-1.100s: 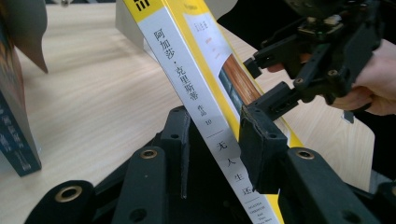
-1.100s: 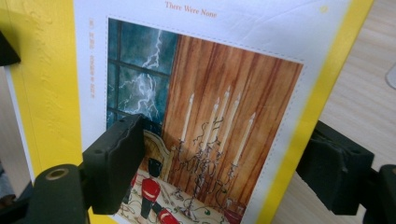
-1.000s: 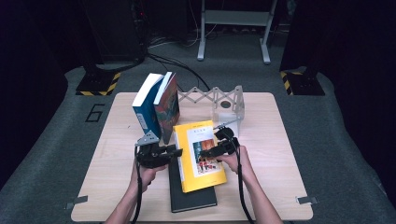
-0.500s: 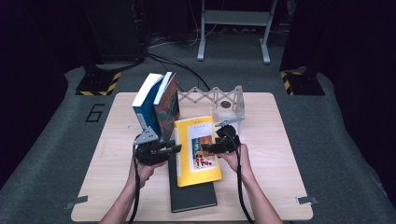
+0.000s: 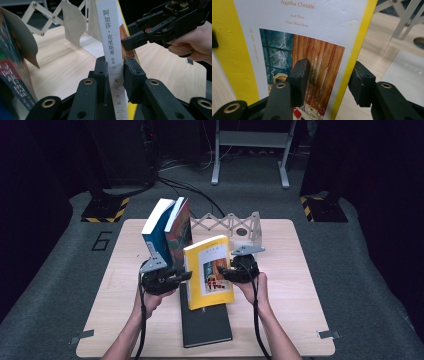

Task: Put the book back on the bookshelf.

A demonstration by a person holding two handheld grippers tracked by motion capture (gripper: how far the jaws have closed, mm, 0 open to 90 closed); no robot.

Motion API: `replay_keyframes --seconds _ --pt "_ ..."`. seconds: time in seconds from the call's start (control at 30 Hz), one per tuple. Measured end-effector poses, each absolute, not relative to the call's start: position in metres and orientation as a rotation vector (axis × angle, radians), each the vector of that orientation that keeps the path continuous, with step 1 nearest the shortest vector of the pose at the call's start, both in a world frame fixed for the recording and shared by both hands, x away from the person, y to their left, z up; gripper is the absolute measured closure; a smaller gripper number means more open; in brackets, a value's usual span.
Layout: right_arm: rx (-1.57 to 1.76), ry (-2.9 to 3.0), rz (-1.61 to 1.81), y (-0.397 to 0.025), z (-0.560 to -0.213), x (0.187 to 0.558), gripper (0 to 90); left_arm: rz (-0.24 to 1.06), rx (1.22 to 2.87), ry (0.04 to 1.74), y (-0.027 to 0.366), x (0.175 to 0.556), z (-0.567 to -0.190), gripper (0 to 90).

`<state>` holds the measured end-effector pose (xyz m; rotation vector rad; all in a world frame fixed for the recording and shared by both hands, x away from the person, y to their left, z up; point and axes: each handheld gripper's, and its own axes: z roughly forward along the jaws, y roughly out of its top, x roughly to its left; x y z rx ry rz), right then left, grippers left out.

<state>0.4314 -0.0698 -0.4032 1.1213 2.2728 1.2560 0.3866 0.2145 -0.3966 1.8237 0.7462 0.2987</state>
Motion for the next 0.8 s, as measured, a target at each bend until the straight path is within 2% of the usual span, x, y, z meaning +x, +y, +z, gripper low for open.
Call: replay_keyframes --seconds 0.3,0.53,0.8 --pt "1.051 2.178 1.29 -0.071 -0.393 0.423 53.9 0.368 1.857 0.694 0.213 0.384 -0.391 76.3" --pt "1.011 2.182 1.323 -0.071 -0.393 0.423 54.0 0.309 1.865 0.682 0.21 0.388 -0.39 73.2" --pt "0.989 2.191 1.334 -0.069 -0.391 0.42 53.2 0.323 1.861 0.676 0.196 0.395 -0.384 71.2"
